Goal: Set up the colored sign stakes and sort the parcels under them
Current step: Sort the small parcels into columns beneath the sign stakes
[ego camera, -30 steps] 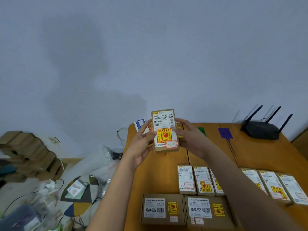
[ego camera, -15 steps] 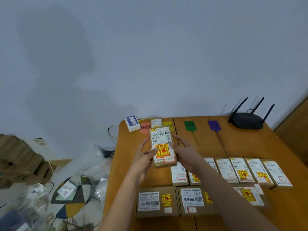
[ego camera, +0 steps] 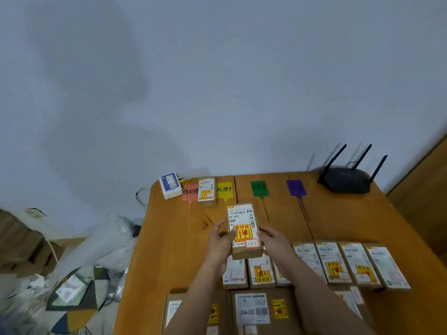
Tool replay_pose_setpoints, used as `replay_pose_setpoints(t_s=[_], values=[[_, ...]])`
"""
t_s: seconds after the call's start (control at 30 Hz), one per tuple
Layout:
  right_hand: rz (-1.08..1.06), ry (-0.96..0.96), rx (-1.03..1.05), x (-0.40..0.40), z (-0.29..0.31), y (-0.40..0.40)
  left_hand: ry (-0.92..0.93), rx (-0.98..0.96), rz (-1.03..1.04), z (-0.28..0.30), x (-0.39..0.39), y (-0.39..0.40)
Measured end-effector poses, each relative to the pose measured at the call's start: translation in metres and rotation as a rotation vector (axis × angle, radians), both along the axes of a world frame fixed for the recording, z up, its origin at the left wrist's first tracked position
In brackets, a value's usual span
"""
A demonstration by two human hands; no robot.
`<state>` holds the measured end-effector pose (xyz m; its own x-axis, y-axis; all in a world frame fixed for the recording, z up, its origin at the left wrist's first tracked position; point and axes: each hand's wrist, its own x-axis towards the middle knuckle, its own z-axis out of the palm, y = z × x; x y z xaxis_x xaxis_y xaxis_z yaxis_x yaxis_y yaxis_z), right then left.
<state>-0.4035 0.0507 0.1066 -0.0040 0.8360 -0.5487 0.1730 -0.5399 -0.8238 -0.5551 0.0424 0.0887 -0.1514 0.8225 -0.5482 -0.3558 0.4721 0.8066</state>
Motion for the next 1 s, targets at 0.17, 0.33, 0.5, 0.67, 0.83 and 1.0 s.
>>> replay_pose_setpoints(t_s=[0.17,0.33,0.5,0.67,0.83,1.0], values=[[0.102,-0.049,-0.045,0.031,-0.007,0.057,0.140,-0.052,0.029,-0.020,0.045,0.054],[0.163,-0.064,-0.128,0.037,-0.031,0.118,0.217,-0.130,-0.017,-0.037,0.062,0.108],[0.131,-0.049,-0.193,0.027,-0.064,0.186,0.272,-0.155,-0.102,-0.069,0.052,0.169],[0.131,-0.060,-0.205,0.009,-0.100,0.251,0.323,-0.133,-0.177,-0.103,0.038,0.231],[0.165,-0.078,-0.163,-0.004,-0.130,0.304,0.397,-0.119,-0.183,-0.126,0.028,0.287],[0.175,-0.128,-0.141,-0.008,-0.150,0.325,0.454,-0.100,-0.221,-0.141,0.026,0.304]])
